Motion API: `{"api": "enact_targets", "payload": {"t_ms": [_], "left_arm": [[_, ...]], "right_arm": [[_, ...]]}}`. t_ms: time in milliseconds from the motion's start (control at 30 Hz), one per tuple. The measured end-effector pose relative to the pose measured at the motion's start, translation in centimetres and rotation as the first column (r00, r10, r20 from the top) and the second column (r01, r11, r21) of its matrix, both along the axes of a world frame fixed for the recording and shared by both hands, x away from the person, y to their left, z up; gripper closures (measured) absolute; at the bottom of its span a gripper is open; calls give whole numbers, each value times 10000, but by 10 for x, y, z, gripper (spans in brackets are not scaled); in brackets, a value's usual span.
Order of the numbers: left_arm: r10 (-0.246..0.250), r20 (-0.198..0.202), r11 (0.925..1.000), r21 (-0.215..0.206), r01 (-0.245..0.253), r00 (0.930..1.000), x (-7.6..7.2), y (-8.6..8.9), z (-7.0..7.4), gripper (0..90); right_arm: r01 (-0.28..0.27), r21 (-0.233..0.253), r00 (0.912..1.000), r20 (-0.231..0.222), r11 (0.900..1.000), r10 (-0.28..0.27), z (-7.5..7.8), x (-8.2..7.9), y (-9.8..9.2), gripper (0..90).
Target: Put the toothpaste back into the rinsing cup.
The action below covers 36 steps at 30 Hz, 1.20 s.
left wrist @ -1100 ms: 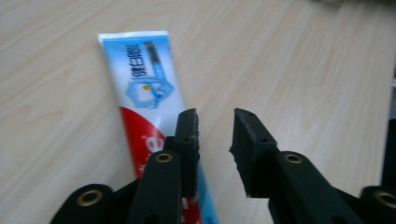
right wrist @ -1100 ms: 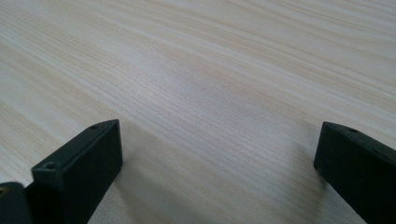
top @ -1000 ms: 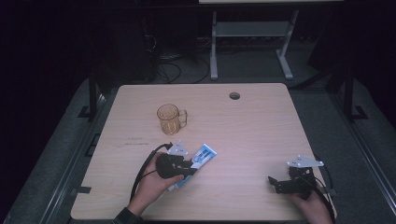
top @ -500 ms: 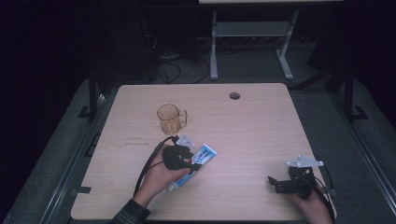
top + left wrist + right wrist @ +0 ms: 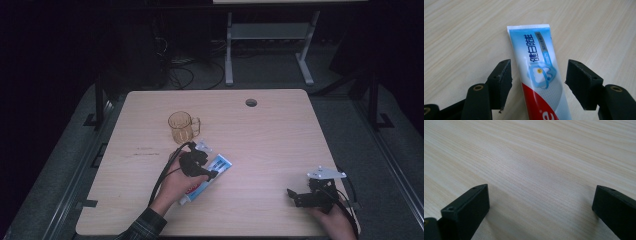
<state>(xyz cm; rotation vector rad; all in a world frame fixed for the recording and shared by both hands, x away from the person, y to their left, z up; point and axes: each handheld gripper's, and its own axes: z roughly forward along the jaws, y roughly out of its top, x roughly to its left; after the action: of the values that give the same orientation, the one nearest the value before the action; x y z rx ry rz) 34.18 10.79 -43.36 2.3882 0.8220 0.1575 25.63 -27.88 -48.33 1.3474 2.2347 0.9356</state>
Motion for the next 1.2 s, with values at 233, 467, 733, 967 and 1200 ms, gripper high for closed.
{"api": "enact_targets", "payload": {"t_ms": [233,467,733,967,1200], "left_arm": [[50,-52,9999,100,-50,10000,7,-7,-3,347],[79,-152,9994,339,-74,9999,12,-15,-11,331],[115,-218,9985,546,-103,9997,16,-22,-18,324],[108,70,9957,923,-114,9999,16,-29,-20,325],[92,251,9933,1150,-120,9996,15,-31,-20,333]], "right_arm": [[2,1,10000,0,10000,-2,0,0,0,5],[0,0,10000,0,10000,0,0,0,0,5],[1,-1,10000,0,10000,-1,0,0,0,5],[-1,1,10000,0,10000,1,0,0,0,5],[-2,-1,10000,1,10000,2,0,0,0,5]]}}
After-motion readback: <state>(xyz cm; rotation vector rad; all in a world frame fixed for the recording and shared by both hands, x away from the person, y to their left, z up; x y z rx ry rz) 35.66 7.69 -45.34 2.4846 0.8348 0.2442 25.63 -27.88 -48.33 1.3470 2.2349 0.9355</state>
